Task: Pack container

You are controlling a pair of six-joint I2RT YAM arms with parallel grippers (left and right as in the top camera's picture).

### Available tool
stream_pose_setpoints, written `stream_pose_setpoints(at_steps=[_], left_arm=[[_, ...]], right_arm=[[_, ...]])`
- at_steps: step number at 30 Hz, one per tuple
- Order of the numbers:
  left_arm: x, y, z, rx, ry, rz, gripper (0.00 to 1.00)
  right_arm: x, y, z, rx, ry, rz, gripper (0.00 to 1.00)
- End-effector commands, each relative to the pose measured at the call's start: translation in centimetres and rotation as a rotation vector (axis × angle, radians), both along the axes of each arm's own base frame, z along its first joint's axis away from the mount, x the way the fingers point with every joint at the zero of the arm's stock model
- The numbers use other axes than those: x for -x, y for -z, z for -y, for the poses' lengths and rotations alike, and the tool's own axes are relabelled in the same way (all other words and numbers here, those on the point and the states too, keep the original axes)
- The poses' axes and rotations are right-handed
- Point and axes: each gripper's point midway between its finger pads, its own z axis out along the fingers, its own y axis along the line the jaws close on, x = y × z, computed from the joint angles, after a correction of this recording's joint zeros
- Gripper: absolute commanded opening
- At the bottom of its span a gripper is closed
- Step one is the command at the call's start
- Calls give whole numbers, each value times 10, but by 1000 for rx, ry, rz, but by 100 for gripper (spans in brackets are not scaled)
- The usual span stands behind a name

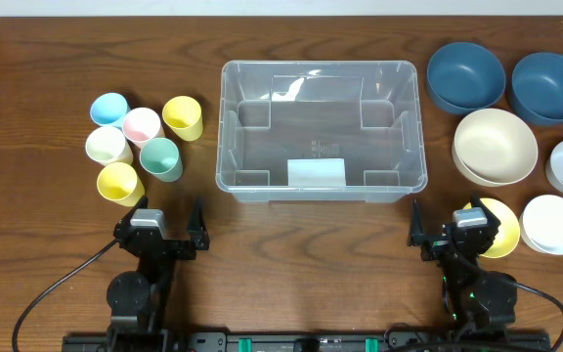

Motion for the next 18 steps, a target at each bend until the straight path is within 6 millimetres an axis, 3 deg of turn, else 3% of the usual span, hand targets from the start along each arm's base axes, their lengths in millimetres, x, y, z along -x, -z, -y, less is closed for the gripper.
stream_pose_setpoints(at_steps=[1, 11, 14, 18], left_arm=[[1, 16, 2, -18, 12, -45, 98], [1, 16, 2, -18, 12, -45, 98], [1, 16, 2, -18, 12, -45, 98], [1, 16, 2, -18, 12, -45, 98]], right_arm=[[0, 0, 3, 14, 10, 6, 99], [0, 0, 3, 16, 14, 6, 99], [-1, -13, 5, 4, 23, 59, 99], [4, -38, -21, -22, -129, 152, 99]])
